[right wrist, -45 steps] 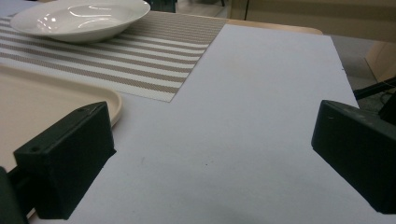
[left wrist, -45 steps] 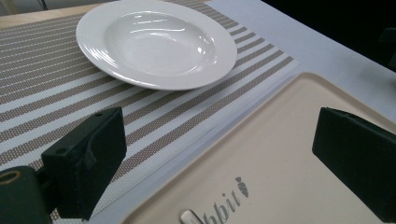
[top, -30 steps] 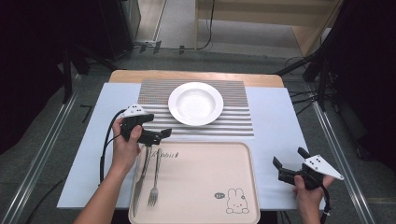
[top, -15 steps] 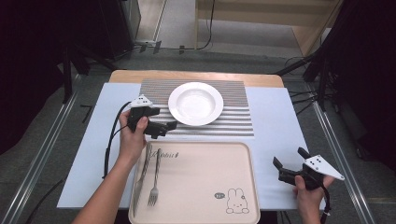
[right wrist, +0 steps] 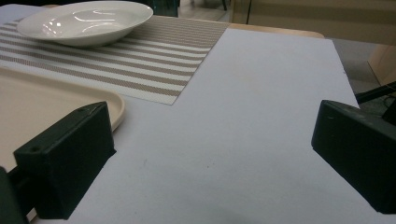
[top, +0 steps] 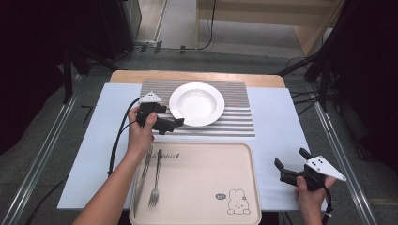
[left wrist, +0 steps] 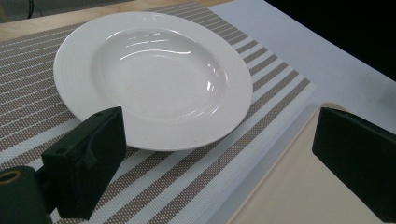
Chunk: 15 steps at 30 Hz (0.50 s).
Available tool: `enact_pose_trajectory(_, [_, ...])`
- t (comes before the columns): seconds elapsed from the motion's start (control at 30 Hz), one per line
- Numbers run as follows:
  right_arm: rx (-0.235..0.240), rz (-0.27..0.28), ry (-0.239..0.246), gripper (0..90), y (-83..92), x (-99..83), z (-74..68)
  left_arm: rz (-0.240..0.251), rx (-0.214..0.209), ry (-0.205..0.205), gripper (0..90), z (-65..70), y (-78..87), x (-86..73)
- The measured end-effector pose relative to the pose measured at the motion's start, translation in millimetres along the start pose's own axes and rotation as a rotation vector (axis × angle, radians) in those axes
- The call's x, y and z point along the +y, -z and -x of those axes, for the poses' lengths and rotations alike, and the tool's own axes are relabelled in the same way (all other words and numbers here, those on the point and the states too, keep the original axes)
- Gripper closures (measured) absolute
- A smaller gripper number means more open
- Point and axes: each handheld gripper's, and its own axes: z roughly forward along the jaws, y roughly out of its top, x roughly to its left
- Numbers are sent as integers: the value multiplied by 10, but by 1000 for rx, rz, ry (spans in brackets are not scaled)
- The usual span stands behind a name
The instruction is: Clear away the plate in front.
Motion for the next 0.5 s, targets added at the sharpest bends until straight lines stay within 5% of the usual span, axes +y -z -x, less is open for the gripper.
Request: enact_pose_trajectory(0.5, [2,1,2,0,-6,0,-1,-37,13,-4,30,-93,-216,125])
